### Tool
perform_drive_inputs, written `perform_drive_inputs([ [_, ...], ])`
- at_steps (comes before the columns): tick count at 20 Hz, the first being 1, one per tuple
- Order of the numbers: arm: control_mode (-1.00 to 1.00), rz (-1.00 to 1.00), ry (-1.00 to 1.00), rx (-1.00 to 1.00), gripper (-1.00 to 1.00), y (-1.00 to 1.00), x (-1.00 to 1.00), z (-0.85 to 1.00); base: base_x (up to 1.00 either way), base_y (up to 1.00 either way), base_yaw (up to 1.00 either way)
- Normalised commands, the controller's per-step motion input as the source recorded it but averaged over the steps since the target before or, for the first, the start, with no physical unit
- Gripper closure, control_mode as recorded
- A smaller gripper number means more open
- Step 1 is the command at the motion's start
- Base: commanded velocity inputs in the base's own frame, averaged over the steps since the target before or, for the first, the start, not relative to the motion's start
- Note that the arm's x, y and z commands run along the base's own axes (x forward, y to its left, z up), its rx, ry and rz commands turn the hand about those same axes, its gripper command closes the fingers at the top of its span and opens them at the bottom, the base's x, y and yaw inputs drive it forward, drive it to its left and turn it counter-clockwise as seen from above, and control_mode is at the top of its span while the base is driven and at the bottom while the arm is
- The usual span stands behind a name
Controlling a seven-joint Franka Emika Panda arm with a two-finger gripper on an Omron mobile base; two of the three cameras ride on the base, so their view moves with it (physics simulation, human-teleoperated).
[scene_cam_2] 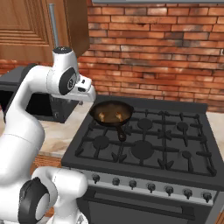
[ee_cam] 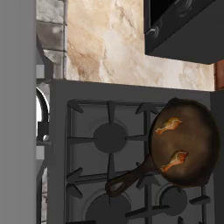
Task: Take the chicken drumsticks from the pan and place one on each plate on the dining counter.
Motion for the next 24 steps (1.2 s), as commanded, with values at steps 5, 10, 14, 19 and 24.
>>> perform_drive_inputs([
  [5, -1.0, 0.0, 0.0, 0.0, -1.0, -0.02, -0.01, -0.09, 0.0, 0.0, 0.0],
  [10, -1.0, 0.05, -0.04, -0.01, -1.0, -0.07, 0.19, -0.31, 0.0, 0.0, 0.0],
  [14, -1.0, 0.15, -0.01, 0.0, -1.0, -0.17, 0.5, -0.31, 0.0, 0.0, 0.0],
  [19, -1.0, 0.16, 0.08, 0.0, -1.0, -0.22, 0.72, -0.34, 0.0, 0.0, 0.0],
  [24, -1.0, 0.12, 0.24, 0.02, -1.0, -0.21, 0.76, -0.22, 0.0, 0.0, 0.0],
])
